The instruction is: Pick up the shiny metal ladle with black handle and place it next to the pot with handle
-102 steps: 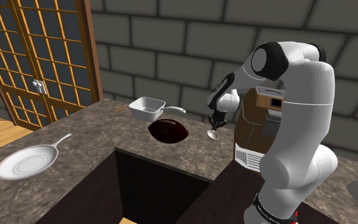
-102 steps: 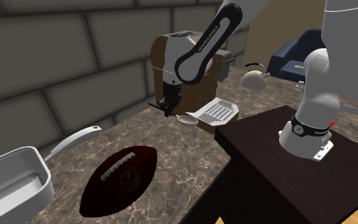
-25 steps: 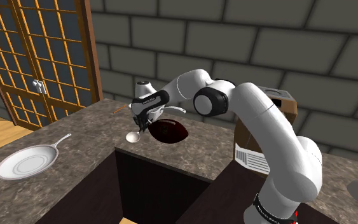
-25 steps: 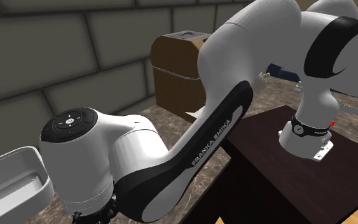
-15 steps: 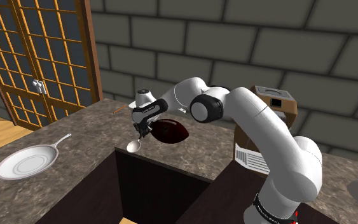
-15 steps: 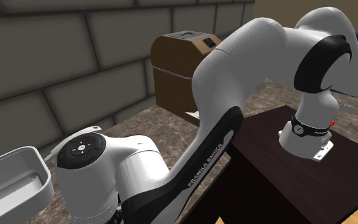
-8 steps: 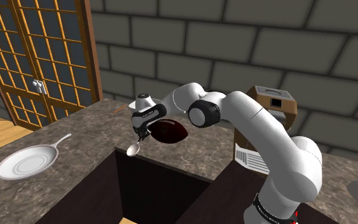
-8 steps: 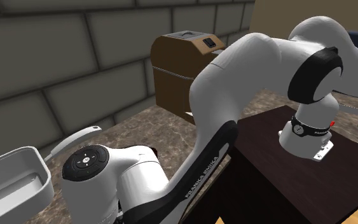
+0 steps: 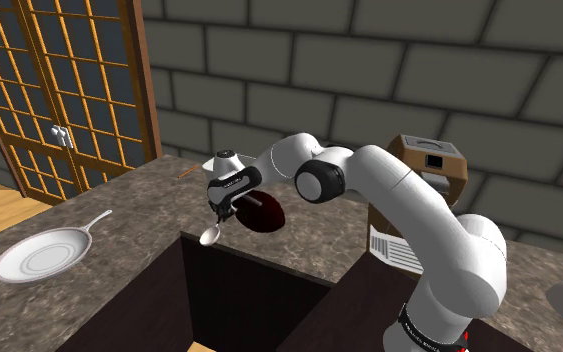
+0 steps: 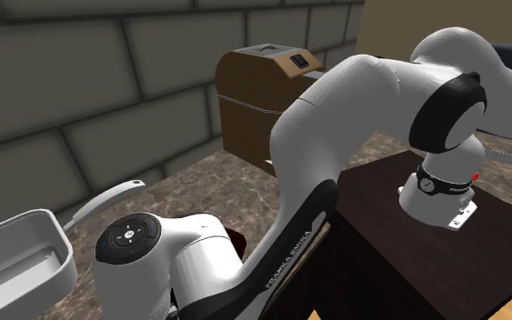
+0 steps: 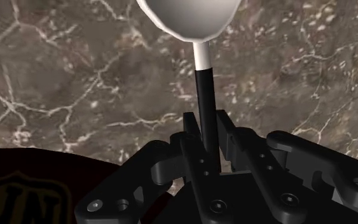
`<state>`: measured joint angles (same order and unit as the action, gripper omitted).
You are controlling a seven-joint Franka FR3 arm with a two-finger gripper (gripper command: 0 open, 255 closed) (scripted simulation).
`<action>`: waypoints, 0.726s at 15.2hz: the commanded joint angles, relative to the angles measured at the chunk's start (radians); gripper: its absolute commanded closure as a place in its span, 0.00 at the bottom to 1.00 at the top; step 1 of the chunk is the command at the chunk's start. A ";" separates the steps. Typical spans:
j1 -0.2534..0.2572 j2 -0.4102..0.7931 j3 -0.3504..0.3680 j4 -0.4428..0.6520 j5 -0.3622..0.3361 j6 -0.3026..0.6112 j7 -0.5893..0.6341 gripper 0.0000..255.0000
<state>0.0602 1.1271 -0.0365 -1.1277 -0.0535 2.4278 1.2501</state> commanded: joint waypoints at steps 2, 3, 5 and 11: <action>-0.001 0.022 -0.001 0.006 0.001 -0.029 0.001 1.00; -0.004 0.016 -0.001 -0.004 0.001 -0.024 -0.002 0.00; -0.012 0.017 0.000 0.008 0.002 -0.034 -0.011 0.00; 0.005 -0.086 -0.002 -0.088 -0.001 -0.043 0.003 0.00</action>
<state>0.0651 1.0836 -0.0382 -1.1774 -0.0541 2.3894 1.2550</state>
